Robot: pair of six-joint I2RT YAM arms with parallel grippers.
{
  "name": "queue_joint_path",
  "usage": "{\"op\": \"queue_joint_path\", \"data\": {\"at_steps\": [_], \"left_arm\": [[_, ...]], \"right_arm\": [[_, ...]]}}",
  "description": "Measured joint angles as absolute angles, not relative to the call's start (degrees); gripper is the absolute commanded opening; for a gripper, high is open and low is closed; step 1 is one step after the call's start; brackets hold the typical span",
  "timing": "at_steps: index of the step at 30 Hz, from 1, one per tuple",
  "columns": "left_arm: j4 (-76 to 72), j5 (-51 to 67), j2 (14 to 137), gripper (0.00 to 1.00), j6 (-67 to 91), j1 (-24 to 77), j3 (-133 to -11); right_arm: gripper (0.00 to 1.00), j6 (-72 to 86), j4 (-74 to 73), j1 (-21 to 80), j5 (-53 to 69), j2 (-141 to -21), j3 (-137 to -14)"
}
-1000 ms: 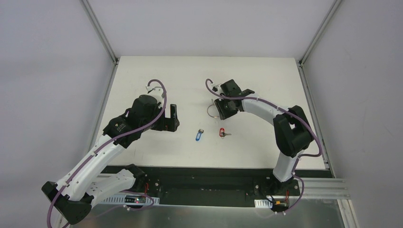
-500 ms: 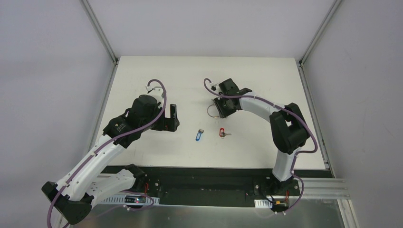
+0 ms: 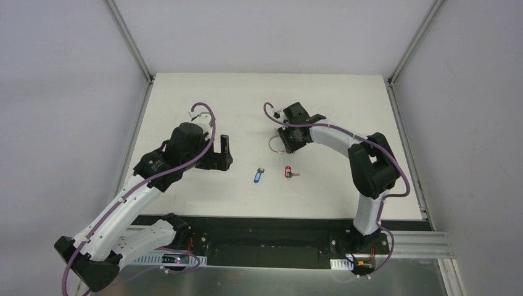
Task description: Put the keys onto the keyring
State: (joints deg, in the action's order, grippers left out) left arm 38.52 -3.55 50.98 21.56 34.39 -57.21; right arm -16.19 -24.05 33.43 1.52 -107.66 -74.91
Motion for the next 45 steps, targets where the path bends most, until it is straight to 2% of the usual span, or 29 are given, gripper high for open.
{"op": "queue_joint_path", "data": {"at_steps": [16,23,27,30,31,39,45], "left_arm": [[38.52,-3.4,51.24,1.0,21.56,34.02,-57.21],[38.52,-3.4,51.37,1.0,21.56,34.02,-57.21],[38.52,-3.4,51.37,1.0,21.56,34.02,-57.21],[38.52,-3.4,51.37,1.0,21.56,34.02,-57.21],[38.52,-3.4,51.37,1.0,21.56,34.02,-57.21],[38.52,-3.16,51.35,1.0,21.32,34.0,-57.21],[38.52,0.1,50.85,1.0,19.75,33.67,-57.21]], "right_arm": [[0.28,-17.23,-24.05,33.43,-0.05,-109.36,-74.91],[0.17,-17.52,-24.03,33.43,-0.93,-109.82,-74.91],[0.14,-17.65,-24.05,33.43,-1.17,-110.13,-74.91],[0.01,-17.67,-24.05,33.43,-1.28,-110.15,-74.91],[0.0,-17.67,-24.05,33.43,-1.28,-110.15,-74.91],[0.0,-16.71,-24.99,33.69,-1.06,-108.99,-74.63],[0.0,-14.11,-33.98,34.24,1.56,-105.65,-78.32]]}}
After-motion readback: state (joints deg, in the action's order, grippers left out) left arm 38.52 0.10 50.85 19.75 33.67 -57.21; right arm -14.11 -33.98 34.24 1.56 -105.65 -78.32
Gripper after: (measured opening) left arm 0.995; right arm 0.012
